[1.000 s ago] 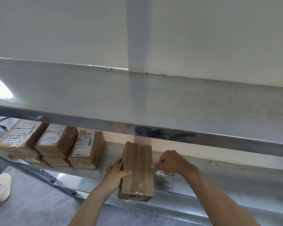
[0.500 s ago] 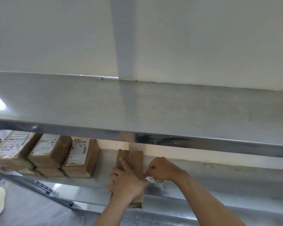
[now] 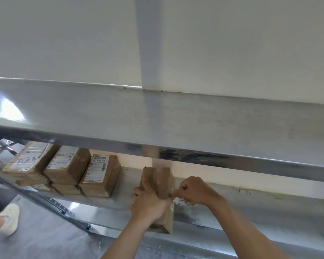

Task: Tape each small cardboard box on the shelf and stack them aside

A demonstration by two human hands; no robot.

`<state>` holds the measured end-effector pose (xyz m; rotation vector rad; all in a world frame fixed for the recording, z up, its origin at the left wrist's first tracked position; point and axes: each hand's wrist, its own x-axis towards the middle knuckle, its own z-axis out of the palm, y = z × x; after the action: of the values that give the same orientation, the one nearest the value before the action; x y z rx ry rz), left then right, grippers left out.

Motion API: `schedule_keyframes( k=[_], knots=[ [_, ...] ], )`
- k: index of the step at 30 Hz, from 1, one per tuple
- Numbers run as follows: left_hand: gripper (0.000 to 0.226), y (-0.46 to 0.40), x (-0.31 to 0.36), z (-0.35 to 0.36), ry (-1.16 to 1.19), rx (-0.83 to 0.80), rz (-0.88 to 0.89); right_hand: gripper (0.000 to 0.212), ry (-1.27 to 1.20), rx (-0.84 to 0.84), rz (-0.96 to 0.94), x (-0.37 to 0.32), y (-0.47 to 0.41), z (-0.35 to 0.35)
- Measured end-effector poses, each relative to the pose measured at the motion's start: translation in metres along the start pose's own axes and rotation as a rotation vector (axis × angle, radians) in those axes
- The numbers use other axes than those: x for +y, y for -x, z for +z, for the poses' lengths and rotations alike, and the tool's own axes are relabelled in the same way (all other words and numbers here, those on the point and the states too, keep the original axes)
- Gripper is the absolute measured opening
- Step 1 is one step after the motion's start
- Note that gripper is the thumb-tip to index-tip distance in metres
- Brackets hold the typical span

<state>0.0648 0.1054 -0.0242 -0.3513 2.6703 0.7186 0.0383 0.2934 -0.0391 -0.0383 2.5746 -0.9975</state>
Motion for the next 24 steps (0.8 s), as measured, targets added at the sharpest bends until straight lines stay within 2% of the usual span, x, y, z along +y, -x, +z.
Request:
schedule_keyframes(
  k=[6, 12, 16, 20, 24],
  knots=[
    [0.129, -0.002, -0.004, -0.005, 0.24, -0.097, 0.011, 0.051, 0.051, 0.047, 0.019, -0.001, 0.016, -0.03],
    [0.127, -0.011, -0.019, -0.012, 0.457, -0.189, 0.031, 0.051, 0.058, 0.056, 0.075, 0.006, 0.023, -0.037],
    [0.132, -0.011, -0.02, -0.011, 0.668, -0.294, 0.022, 0.042, 0.033, 0.027, 0.1, 0.005, 0.025, -0.038],
    [0.121, -0.009, -0.019, -0.006, 0.812, -0.375, 0.029, 0.039, 0.055, 0.01, 0.112, 0.001, 0.022, -0.035],
    [0.112, -0.017, -0.026, 0.002, 0.89, -0.448, -0.047, 0.037, 0.102, 0.003, 0.138, -0.005, 0.014, -0.032]
  ],
)
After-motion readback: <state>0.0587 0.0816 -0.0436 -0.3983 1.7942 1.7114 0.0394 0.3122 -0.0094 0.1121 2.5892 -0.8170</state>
